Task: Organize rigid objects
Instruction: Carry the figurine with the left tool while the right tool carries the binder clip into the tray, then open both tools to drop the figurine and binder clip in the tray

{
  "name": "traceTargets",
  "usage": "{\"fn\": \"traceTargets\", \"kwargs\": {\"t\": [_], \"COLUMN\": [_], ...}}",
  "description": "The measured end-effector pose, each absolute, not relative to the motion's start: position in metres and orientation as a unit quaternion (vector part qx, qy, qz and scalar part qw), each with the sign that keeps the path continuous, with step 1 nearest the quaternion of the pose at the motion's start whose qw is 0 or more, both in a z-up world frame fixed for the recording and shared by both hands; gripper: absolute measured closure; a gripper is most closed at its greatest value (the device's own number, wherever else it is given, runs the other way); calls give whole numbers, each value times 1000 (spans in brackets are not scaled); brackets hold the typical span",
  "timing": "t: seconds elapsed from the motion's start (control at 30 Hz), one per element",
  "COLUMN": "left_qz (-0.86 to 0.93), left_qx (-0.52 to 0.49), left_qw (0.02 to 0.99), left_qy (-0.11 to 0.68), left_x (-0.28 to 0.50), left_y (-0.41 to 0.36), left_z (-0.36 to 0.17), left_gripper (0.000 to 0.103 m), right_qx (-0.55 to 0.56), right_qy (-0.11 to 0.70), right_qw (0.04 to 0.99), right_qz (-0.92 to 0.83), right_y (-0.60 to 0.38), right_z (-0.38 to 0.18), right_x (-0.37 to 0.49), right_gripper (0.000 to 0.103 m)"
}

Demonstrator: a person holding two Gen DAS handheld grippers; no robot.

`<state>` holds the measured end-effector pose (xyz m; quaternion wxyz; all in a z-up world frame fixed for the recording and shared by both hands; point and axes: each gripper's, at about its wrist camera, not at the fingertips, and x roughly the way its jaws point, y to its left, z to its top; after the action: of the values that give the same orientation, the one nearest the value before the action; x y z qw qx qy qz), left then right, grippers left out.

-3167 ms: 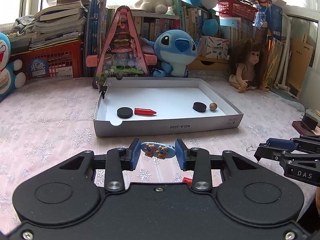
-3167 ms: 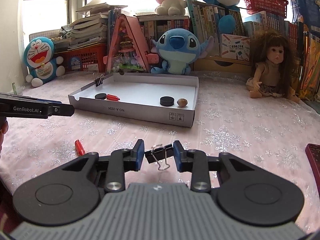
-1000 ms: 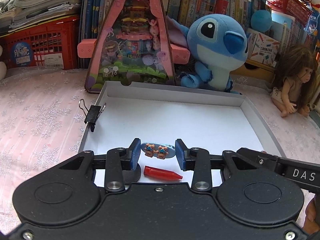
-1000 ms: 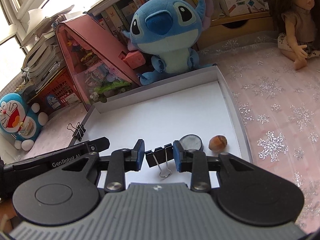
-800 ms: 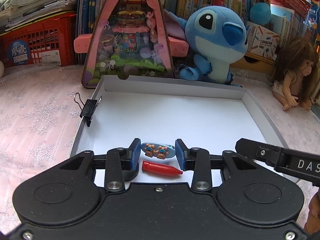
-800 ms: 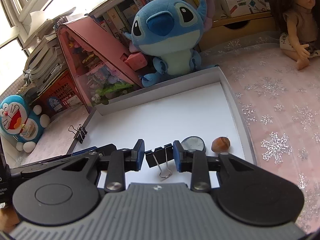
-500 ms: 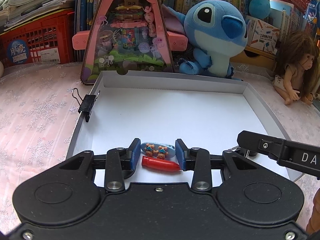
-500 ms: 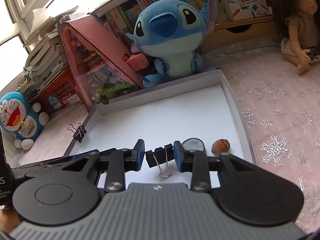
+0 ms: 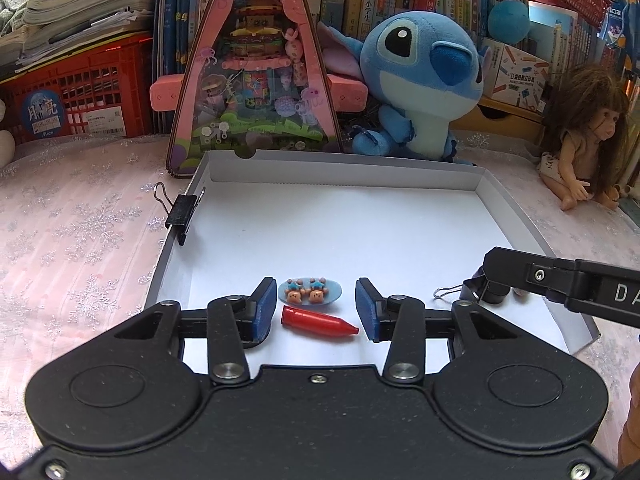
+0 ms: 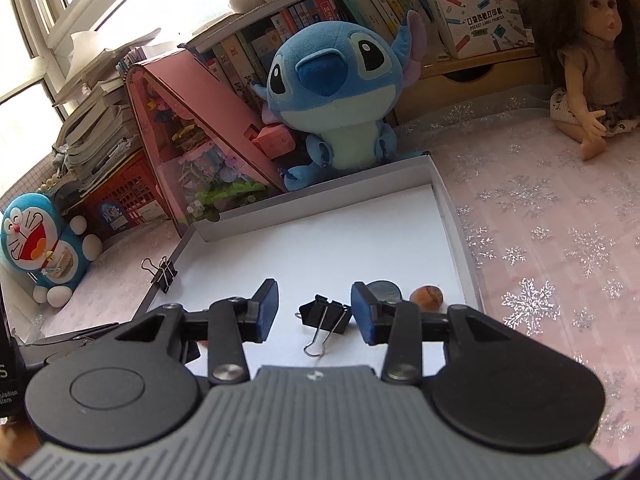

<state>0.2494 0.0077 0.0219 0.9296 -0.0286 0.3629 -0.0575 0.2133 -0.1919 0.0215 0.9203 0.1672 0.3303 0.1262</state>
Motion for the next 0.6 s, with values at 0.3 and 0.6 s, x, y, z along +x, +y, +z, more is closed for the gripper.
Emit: {"fn": "traceTargets", "kwargs": {"t": [0.3, 0.6], "left_qz": [-64, -90], "left_qx": [-32, -32], "left_qw": [937, 941], "left_qy": [343, 325], "left_x": [222, 180], "left_y": [11, 10], "left_z": [34, 44], "left_gripper": [44, 35], "right_qx": [130, 85], "right_qy": [309, 288], "right_qw": [933, 945], "right_qz": [127, 127], "right_y": [-196, -200], "right_z": [31, 37], "right_x": [190, 158], "right_gripper": [42, 38]}}
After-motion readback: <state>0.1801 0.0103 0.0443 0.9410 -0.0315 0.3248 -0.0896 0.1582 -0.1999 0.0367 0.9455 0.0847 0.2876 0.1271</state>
